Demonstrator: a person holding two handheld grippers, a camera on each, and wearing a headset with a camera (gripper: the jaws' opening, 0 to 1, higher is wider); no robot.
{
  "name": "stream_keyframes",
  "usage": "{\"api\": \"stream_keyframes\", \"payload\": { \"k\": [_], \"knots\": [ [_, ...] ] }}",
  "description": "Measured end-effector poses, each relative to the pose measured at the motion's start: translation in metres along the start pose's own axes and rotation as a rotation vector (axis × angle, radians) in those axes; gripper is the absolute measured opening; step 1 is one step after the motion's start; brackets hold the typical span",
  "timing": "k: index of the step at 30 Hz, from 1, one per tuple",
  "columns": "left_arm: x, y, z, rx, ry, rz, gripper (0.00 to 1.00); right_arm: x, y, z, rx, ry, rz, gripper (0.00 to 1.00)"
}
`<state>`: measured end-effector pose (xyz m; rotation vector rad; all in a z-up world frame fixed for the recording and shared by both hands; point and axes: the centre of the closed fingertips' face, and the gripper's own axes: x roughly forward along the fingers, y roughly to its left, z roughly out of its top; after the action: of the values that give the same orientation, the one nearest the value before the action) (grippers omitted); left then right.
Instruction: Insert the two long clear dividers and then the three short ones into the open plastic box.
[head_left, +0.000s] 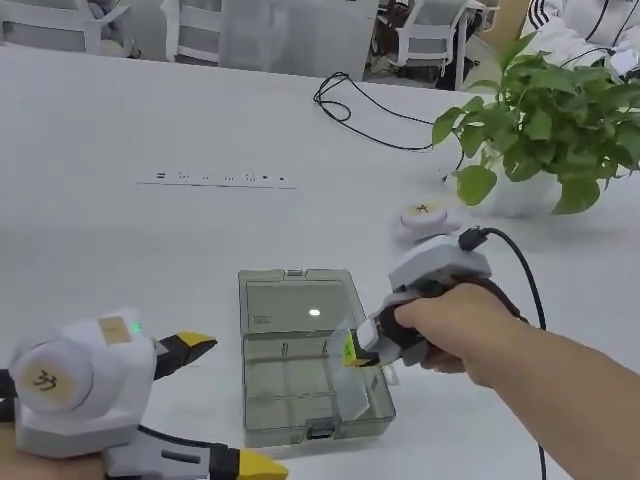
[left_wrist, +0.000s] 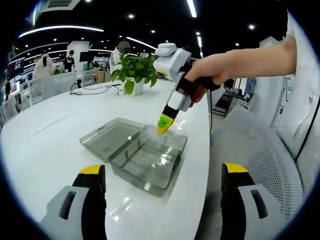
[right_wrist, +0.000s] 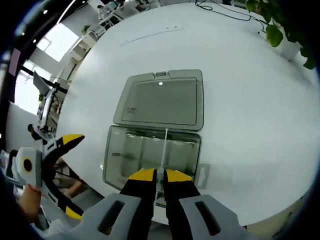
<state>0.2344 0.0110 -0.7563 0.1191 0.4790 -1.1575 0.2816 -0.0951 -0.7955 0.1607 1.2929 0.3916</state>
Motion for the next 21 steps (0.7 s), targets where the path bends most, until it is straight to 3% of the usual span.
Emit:
{"api": "stream_keyframes", "payload": {
  "k": [5, 21],
  "knots": [
    [-0.001, 0.0, 0.0, -0.001, 0.002, 0.002, 0.98, 0.006, 0.005, 0.0, -0.022, 0.002, 0.006, 0.08],
    [-0.002, 0.004, -0.001, -0.01, 0.009, 0.023, 0.97, 0.022, 0.001, -0.005, -0.017, -0.005, 0.047, 0.1]
  ]
}}
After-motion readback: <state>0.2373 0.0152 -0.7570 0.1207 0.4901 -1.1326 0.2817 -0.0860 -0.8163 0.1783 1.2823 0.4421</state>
